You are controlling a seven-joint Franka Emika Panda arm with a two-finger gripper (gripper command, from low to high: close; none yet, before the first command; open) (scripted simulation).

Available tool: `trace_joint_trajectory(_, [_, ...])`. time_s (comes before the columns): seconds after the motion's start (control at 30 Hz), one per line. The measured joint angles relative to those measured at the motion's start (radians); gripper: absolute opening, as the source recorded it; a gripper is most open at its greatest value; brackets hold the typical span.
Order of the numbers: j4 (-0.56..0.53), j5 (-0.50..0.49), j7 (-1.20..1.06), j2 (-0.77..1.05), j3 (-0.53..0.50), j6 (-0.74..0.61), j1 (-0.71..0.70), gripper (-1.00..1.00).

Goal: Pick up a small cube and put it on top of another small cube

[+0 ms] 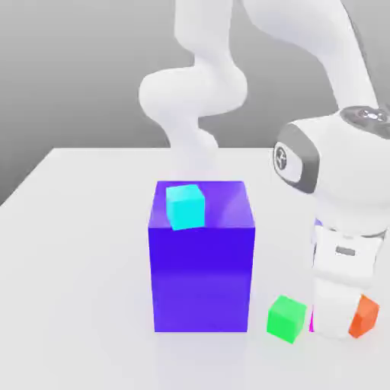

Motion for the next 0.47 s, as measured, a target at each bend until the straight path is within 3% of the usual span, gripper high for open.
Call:
trace_joint_trajectory(0.17, [-0.169, -0.031, 0.151, -0.137, 0.0, 0.04, -0.001, -1.0])
trace_joint_trajectory(0.33, [-0.185, -0.001, 0.148, -0.004, 0.011, 0.19, -0.003, -1.0])
trace_joint_trajectory(0.37, [-0.184, 0.007, 0.143, 0.027, 0.014, 0.221, -0.004, 1.0])
trace_joint_trajectory(0.47, [-0.184, 0.007, 0.143, 0.027, 0.014, 0.221, -0.004, 1.0])
